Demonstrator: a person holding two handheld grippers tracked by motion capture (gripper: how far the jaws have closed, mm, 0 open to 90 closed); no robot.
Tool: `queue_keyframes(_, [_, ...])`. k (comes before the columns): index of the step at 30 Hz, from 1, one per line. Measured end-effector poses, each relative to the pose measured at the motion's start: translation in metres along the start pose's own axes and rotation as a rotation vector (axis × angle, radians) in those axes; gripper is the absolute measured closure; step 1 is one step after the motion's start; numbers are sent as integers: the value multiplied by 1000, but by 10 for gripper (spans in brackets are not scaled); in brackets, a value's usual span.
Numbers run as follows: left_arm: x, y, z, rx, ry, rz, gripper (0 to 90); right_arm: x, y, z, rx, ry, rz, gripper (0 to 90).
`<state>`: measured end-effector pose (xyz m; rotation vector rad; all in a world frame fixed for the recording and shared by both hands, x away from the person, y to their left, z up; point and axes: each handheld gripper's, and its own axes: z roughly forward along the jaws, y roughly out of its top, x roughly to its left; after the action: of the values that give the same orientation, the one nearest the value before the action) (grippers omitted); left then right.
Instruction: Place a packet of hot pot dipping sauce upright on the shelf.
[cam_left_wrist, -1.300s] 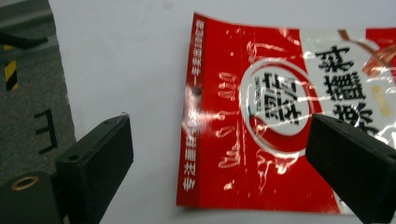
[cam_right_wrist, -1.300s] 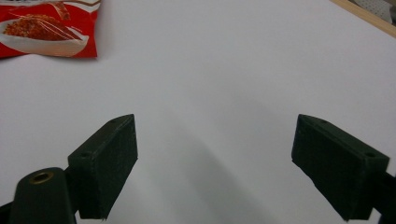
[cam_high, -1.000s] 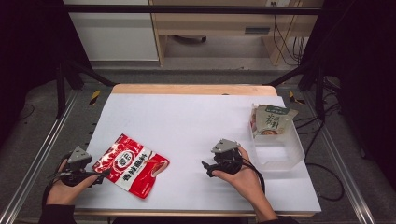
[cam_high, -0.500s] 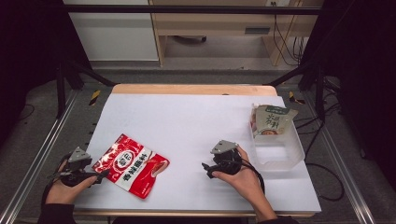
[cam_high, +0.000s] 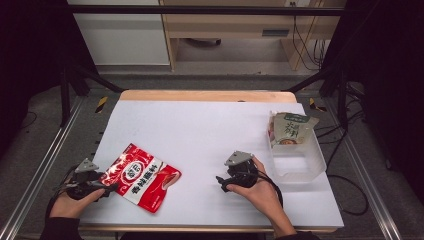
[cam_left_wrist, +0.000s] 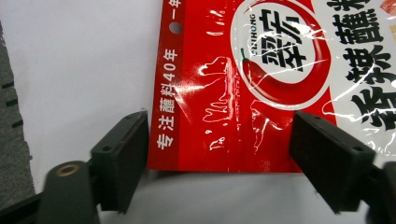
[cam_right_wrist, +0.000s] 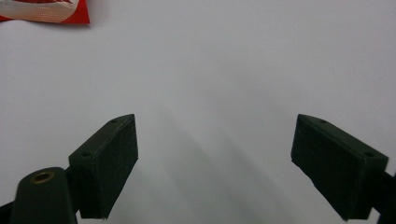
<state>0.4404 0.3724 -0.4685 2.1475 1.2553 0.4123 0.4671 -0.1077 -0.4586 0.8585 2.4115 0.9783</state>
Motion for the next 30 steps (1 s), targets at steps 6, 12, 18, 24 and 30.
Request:
queue_keyframes(6, [1,0,-3,-19,-29,-25,271,0,0,1,5,1,-7,152])
queue_keyframes(12, [-2,3,-10,-65,-80,-56,343,0,-1,0,6,-1,-6,153])
queue_keyframes(18, [-4,5,-9,-53,-112,-58,448,0,-1,1,12,0,-18,153])
queue_keyframes(24, [-4,8,-4,2,-21,-50,663,1,0,0,4,-2,-18,156])
queue_keyframes(30, [-8,22,-4,-2,26,-4,856,1,3,-2,-4,-13,-29,157])
